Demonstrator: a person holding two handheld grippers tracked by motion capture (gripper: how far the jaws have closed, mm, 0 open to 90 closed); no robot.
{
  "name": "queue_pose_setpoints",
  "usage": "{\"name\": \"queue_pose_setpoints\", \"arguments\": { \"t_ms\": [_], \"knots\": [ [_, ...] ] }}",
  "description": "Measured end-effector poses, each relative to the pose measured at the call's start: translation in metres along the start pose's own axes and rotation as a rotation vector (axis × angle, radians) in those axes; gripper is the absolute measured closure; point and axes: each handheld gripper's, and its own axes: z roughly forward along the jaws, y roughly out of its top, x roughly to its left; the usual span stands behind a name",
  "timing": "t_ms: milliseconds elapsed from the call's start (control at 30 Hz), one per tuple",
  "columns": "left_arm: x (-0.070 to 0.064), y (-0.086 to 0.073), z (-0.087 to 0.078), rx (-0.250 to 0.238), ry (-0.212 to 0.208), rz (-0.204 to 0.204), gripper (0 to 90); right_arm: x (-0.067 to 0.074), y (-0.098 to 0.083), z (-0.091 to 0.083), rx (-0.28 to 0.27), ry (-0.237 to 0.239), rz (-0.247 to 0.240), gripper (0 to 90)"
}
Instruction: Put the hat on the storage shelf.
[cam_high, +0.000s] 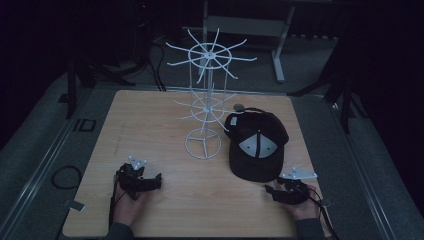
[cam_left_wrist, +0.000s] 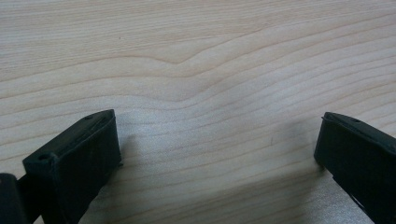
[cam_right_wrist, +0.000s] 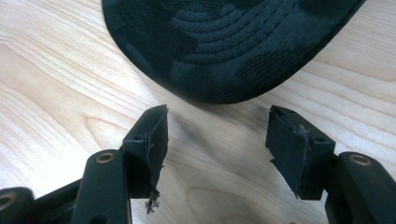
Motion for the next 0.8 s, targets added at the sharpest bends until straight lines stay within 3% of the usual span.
{"name": "queue_pose_setpoints", "arguments": {
  "t_ms": [100, 233, 500, 800],
  "knots": [
    [0.000, 0.000, 0.000, 0.000, 0.000, 0.000, 0.2, 0.001, 0.001, 0.000, -0.011, 0.009, 0.005, 38.6],
    [0.000, 0.000, 0.000, 0.000, 0.000, 0.000, 0.2, -0.005, 0.005, -0.003, -0.062, 0.028, 0.052, 40.7],
    [0.000, 0.000, 0.000, 0.000, 0.000, 0.000, 0.2, -0.009, 0.016, -0.001, -0.065, 0.022, 0.038, 43.2],
    [0.000, 0.000, 0.000, 0.000, 0.000, 0.000, 0.2, -0.021, 0.025, 0.007, -0.099, 0.147, 0.109, 49.5]
  ]
}}
